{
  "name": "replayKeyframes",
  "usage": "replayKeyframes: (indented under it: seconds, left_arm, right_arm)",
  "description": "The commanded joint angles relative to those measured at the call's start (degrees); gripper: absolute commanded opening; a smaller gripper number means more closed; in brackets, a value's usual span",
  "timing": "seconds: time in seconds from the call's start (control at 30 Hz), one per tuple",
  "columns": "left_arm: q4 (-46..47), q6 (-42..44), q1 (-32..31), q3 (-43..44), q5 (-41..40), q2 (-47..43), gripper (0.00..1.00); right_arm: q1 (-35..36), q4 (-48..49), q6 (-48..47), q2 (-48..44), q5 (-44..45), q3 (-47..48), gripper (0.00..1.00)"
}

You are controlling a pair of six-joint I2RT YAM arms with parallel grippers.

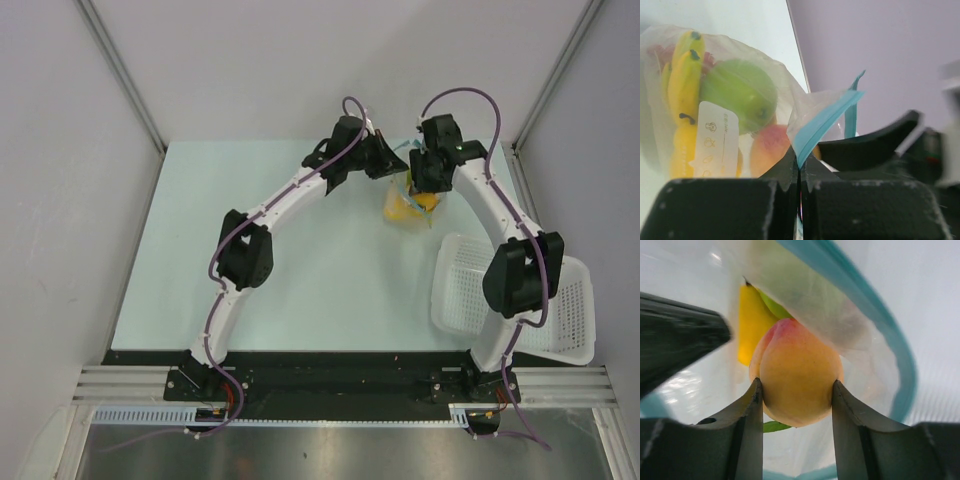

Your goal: Open the zip-top bag and remove the fake food

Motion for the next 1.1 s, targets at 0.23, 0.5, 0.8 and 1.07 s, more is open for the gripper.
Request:
replayKeyframes:
  seconds: [0.23, 0.5, 0.8, 1.07]
  left_arm:
    - [1.28, 0.62, 0.28, -1.74, 0.66, -4.67, 0.0]
    - [1.28, 1.94, 0.45, -5.44, -0.05, -6.61, 0.0]
    - [2.24, 2.82, 0.37, -10.0, 2.06, -9.86, 0.0]
    - [1.9, 2.64, 0.81, -7.9, 2.94, -8.89, 0.0]
  right_arm:
    - [1.93, -3.08, 6.12, -12.65, 3.04, 13.35, 0.11]
    - [2.02, -8.79, 12.35, -36.1, 6.03, -4.12, 0.13]
    - [-0.52, -12.49, 20.09, -54.67, 8.66, -33.12, 0.12]
    - [-10.97, -8.63, 17.12, -47.48, 1.38, -39.65, 0.12]
